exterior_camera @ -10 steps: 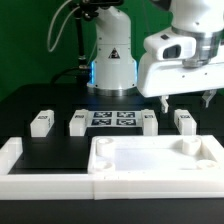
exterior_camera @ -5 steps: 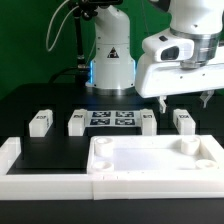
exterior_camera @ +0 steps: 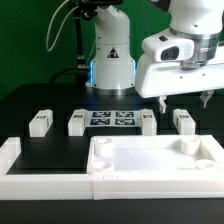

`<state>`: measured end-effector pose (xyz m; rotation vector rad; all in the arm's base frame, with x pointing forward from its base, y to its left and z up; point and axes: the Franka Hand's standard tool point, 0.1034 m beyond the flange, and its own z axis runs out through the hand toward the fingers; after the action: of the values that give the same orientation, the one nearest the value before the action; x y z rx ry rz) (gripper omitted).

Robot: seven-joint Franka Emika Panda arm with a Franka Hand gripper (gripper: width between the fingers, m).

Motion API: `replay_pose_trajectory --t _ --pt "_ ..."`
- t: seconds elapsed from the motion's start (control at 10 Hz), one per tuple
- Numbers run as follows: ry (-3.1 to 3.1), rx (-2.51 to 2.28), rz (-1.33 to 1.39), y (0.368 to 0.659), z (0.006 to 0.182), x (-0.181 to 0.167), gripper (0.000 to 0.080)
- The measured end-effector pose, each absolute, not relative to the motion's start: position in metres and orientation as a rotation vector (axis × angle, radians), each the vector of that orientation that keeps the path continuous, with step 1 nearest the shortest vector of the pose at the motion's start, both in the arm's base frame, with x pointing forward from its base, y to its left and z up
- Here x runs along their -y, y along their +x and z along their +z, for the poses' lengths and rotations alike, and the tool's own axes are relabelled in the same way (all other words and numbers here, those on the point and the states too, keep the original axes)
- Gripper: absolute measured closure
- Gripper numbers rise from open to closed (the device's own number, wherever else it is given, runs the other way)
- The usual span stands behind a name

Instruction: Assemble desk

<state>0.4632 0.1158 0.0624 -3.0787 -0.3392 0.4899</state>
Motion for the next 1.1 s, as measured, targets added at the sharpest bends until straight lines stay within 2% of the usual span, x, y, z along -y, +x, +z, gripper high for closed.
replay_pose_trajectory --t 0.1,0.3,0.5,0.8,1.1 --pt "-3.071 0.307 0.517 0.48 0.066 -0.122 0.0151" --pt "-3.057 0.259 0.559 0.486 0.068 -0.126 0.0151" --pt "-2.998 0.191 0.867 0.485 0.072 -0.132 0.0151" --pt "-2.871 0.134 1.182 0.488 0.067 -0.138 0.0151" --pt "-2.862 0.135 1.2 0.491 0.063 -0.138 0.0151"
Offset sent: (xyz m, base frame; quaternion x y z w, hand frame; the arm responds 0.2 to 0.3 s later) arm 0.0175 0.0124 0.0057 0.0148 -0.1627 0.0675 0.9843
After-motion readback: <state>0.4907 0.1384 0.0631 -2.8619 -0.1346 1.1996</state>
